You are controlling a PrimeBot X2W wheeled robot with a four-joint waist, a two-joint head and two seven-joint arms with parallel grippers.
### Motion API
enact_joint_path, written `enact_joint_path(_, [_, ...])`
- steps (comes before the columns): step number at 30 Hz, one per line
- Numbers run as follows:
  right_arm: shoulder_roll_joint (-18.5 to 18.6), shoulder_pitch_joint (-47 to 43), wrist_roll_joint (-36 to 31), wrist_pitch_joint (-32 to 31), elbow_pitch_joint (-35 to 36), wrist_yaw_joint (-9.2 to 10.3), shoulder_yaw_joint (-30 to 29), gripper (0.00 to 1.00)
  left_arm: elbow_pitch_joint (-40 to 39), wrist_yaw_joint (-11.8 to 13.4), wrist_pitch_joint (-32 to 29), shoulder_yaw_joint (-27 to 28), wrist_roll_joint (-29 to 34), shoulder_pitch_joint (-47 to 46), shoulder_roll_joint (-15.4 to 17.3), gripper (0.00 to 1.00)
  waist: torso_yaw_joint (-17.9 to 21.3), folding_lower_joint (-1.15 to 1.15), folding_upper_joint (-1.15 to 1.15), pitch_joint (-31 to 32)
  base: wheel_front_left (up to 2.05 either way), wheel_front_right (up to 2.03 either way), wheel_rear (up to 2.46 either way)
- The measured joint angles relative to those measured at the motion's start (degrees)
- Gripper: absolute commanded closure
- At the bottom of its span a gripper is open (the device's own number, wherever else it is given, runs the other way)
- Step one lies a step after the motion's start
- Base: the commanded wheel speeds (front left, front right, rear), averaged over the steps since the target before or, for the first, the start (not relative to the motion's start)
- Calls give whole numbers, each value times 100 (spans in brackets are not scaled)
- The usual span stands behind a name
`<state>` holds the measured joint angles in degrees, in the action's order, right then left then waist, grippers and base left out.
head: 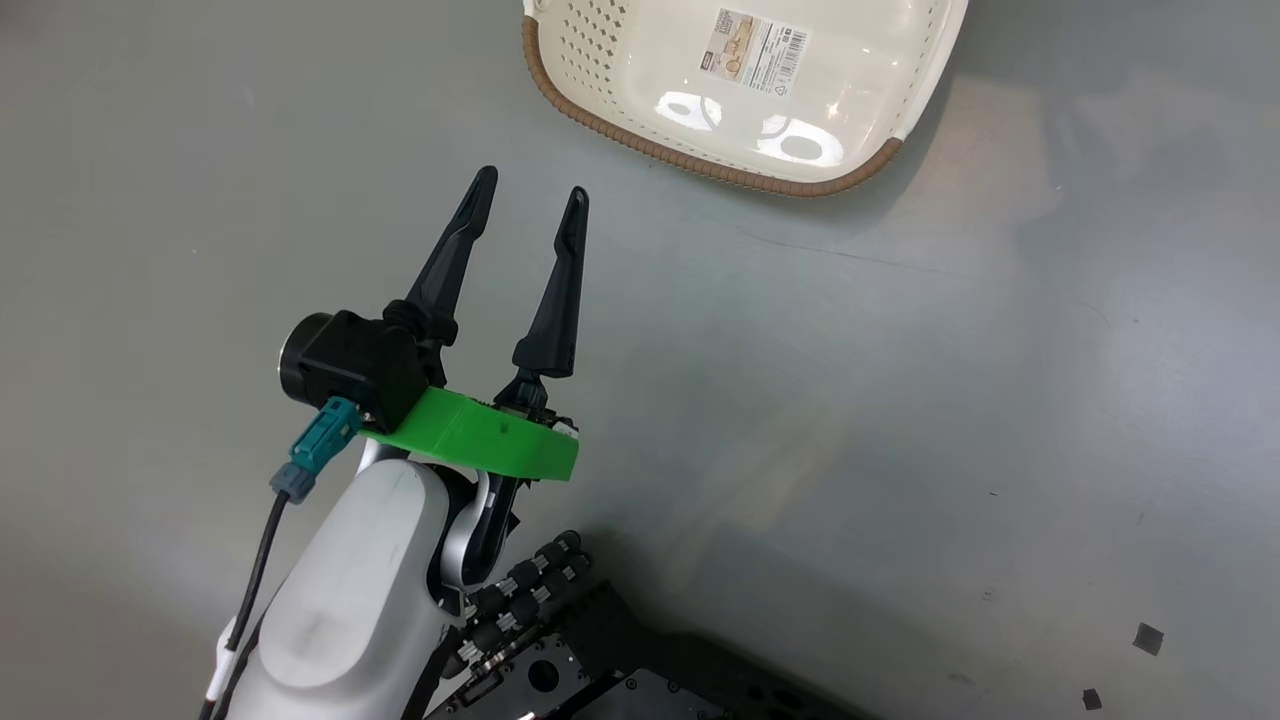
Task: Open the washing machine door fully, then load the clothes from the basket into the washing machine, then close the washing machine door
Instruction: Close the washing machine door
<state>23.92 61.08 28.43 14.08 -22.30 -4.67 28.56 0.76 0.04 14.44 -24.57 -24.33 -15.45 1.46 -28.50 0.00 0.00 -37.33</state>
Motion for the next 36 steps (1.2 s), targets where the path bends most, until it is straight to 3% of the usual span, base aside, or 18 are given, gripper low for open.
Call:
enact_joint_path(13, [-82,-5,-32,41,-323,-85,89,100,37,57,0,14,-1,-169,-8,0,88,0,0,61,0,0,0])
enact_joint_path(36, [-638,-1410,114,42,-519,-177,-45,100,391,47,0,639,422,-180,-7,0,716,0,0,912,0,0,0])
